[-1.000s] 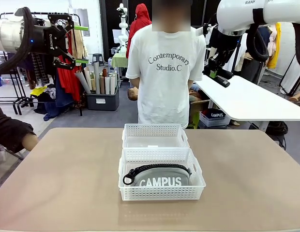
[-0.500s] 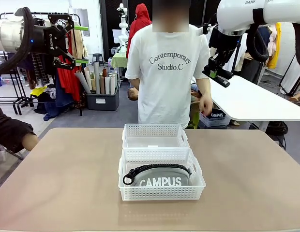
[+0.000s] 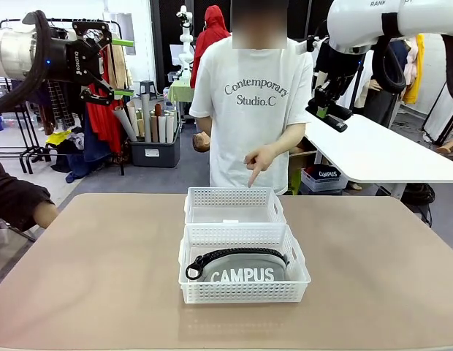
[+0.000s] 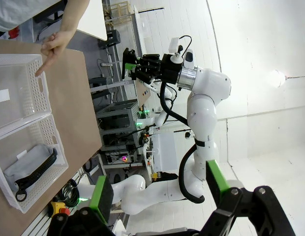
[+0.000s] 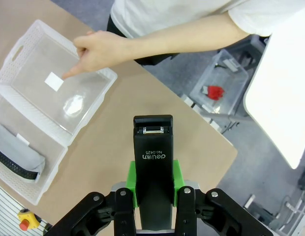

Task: Distribute items into two baskets.
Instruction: Place the picked Stapler into the Organizing basket as instructed by the person.

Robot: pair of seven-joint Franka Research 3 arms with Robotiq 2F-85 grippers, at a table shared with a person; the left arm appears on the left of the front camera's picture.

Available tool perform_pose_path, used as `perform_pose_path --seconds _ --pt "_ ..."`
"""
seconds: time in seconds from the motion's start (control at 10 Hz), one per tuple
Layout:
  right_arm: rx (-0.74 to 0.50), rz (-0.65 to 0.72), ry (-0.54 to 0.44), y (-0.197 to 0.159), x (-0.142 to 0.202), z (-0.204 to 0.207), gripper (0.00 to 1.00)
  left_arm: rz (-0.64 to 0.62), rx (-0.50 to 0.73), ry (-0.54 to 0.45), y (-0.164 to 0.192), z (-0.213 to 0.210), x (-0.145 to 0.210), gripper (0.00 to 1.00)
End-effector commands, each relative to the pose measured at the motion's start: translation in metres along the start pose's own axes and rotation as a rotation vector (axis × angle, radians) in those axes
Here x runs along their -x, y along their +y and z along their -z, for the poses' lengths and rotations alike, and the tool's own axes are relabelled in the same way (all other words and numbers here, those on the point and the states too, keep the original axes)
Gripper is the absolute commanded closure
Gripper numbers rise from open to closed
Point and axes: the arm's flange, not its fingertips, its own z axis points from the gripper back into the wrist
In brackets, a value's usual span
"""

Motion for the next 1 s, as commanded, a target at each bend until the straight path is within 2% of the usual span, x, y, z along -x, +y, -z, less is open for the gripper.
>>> perform_pose_path --seconds 0.0,0.7,0.9 --pt "0.001 0.007 -0.005 0.0 0.0 -0.002 1.0 0.001 0.004 0.0 -0.001 -0.001 0.001 0.0" --pt "0.0 0.0 0.0 0.0 0.0 0.0 1.0 0.001 0.004 0.0 -0.001 -0.001 0.001 0.0" --pt "0.02 -0.152 -0.053 0.006 -0.029 -0.01 1.0 0.001 0.004 0.0 -0.001 -0.001 0.001 0.0"
